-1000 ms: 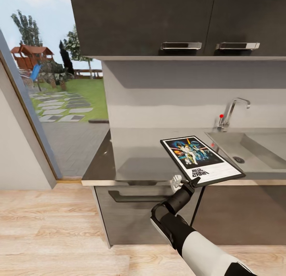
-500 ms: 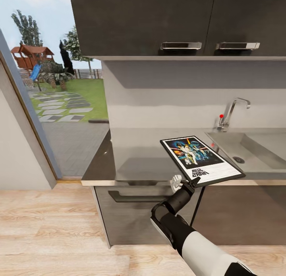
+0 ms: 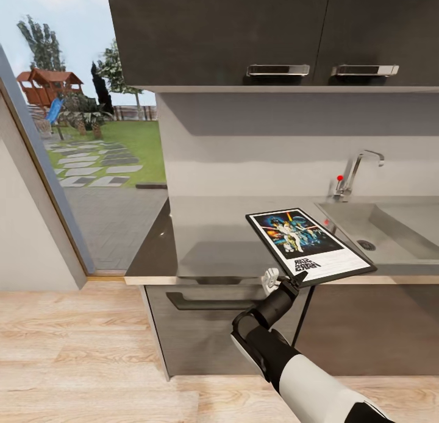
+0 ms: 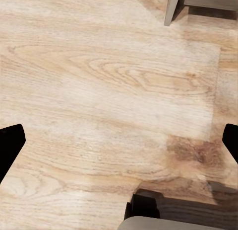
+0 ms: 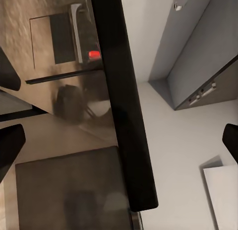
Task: Pick up the poster from the kitchen countertop and hang it on one of the wall nails in the kitchen.
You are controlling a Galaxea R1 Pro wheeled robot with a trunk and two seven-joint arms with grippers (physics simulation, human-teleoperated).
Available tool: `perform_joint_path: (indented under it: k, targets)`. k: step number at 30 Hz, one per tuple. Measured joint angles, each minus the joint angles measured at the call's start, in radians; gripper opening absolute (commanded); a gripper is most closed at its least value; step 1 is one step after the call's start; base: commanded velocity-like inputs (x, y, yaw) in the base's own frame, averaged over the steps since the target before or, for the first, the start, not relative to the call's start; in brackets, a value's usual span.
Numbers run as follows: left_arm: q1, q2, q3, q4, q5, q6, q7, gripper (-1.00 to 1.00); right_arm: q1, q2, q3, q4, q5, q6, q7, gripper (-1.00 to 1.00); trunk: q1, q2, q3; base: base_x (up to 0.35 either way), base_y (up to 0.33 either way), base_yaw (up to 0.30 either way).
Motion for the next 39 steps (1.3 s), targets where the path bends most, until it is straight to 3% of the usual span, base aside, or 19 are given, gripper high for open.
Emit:
perform_joint_path:
  k: [39]
  targets:
    - [0.0, 0.0, 0.0, 0.0, 0.0, 0.0, 0.0, 1.0, 0.0, 0.0, 0.0, 0.0, 0.0, 0.0, 0.0, 1.0, 0.0, 0.0, 0.0, 0.0, 0.001, 0.0]
